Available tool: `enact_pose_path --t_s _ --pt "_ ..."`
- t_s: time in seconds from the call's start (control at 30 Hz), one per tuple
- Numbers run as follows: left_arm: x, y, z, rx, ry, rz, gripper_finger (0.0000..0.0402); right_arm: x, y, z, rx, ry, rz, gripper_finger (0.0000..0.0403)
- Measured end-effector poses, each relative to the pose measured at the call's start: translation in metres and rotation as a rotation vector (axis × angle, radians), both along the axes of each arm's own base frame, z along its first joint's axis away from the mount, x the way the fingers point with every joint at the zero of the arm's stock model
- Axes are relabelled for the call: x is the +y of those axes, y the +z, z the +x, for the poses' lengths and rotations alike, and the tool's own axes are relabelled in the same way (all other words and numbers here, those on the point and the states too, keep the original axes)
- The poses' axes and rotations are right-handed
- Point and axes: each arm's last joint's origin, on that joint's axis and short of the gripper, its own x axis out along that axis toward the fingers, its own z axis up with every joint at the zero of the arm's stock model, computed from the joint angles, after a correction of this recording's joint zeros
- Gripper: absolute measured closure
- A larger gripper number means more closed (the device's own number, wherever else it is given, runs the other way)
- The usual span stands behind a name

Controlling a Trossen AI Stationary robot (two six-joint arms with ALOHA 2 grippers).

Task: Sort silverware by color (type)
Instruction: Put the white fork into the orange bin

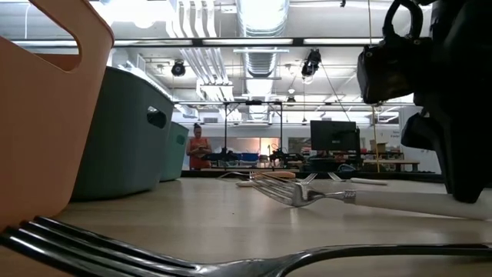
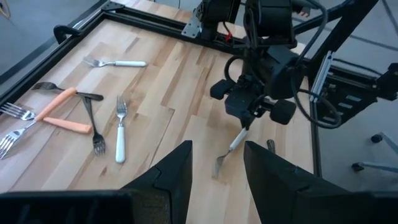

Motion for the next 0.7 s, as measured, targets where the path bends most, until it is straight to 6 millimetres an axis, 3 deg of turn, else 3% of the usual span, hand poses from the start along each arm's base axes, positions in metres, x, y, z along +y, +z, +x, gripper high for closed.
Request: enact_pose_path --t_s 0.7 --pt "0.001 -0.002 -0.002 0.023 0.003 0.008 0.0274 0.007 -0.007 0.011 0.002 0.030 0.019 0.0390"
